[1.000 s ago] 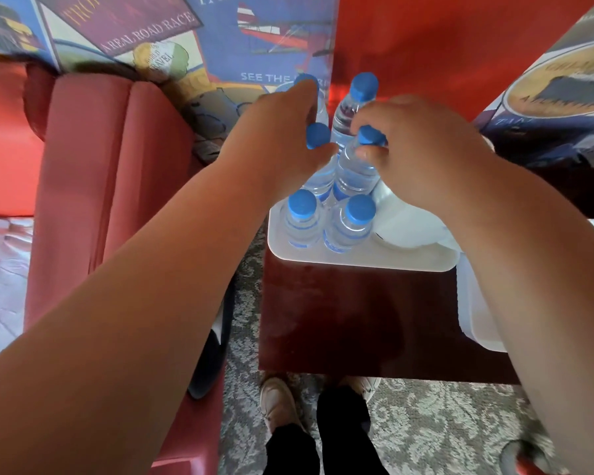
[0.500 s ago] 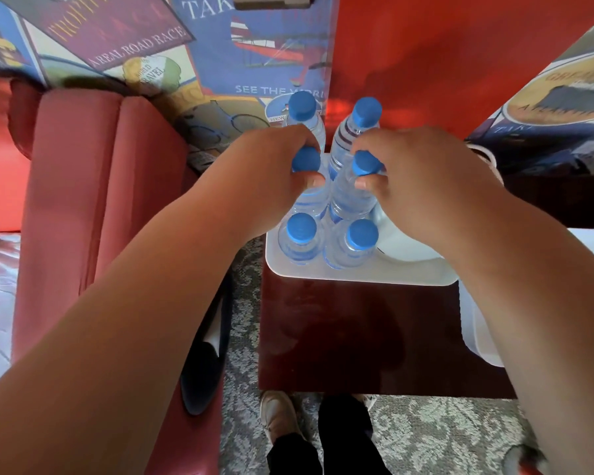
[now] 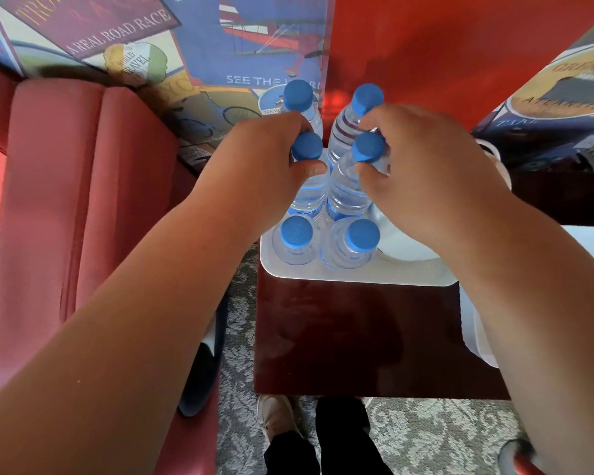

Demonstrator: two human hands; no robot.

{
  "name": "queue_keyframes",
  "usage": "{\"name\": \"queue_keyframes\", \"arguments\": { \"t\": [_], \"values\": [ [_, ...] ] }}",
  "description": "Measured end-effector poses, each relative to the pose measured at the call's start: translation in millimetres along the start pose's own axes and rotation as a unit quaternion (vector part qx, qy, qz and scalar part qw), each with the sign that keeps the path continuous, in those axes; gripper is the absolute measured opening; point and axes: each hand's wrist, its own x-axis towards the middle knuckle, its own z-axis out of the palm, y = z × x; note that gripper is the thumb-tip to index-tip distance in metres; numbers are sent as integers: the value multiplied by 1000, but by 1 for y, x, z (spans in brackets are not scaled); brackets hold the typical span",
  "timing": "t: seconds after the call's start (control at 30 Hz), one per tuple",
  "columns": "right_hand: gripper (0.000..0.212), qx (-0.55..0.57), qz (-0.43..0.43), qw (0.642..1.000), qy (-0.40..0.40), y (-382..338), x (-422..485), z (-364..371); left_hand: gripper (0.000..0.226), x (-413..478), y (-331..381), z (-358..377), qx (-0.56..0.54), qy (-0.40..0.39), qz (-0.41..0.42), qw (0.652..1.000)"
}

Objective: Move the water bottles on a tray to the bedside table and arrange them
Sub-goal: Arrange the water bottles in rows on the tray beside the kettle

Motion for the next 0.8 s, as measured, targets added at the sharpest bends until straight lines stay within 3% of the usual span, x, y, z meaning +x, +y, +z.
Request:
{"name": "queue_keyframes", "arguments": {
  "t": [0.23,0.37,0.67,0.8],
  "values": [
    [32,-17,45,999,-2,-6,-6,-6,30,-1,2,0,-1,-11,7,1000],
    [27,-35,30,999,-17,-5,-5,-7,31,-3,0,0,-2,3,15,1000],
    [41,24,56,998,16,-5,-7,-1,31,-10,-3,5,-9,21,11,1000],
    [33,35,52,998,14,-3,-6,1,31,-11,-4,5,-16,27,7,999]
  ]
}}
